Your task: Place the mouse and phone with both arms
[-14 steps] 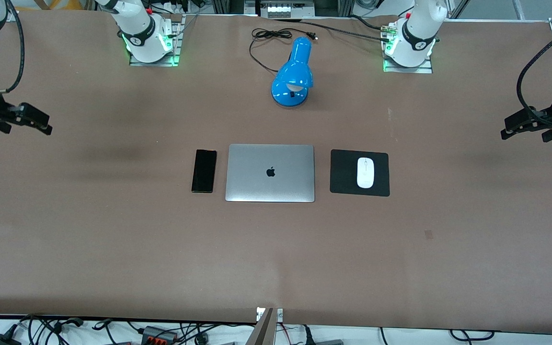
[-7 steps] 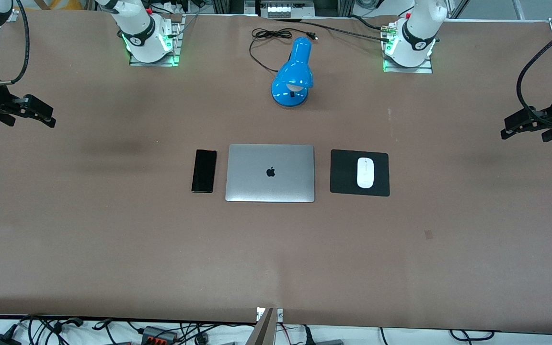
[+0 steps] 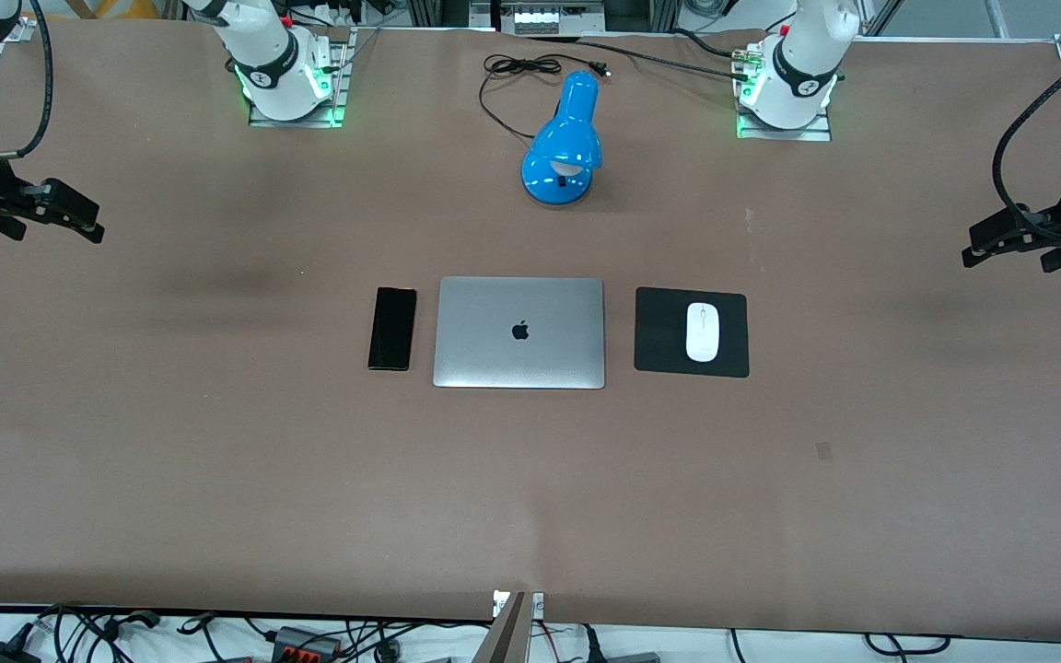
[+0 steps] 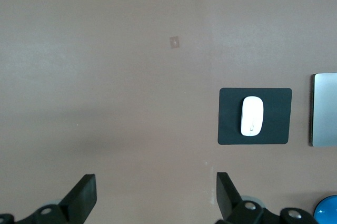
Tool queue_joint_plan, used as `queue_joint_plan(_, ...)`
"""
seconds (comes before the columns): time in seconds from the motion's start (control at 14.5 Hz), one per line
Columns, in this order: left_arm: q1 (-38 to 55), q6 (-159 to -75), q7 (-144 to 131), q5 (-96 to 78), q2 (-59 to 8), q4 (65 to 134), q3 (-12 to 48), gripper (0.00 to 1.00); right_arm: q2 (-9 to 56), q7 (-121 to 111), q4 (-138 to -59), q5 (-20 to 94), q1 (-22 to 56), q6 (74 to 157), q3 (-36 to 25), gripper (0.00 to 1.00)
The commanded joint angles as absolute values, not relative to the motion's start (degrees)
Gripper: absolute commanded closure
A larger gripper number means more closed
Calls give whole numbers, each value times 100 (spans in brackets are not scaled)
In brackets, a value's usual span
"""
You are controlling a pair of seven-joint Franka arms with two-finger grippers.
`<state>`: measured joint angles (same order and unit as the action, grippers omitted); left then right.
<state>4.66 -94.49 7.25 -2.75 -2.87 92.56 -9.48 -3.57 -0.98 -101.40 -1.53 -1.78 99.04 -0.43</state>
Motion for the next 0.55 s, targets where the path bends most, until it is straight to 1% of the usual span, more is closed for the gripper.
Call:
queue_joint_plan(0.0, 448, -9299, 782, -237, -387, 9044, -932, 0, -475, -176, -10213, -88, -123, 9861, -79, 0)
queue_joint_plan(0.48, 448, -9290, 791, -237, -387, 9044, -932, 0, -475, -185, -10213, -88, -123, 9826, -70, 0)
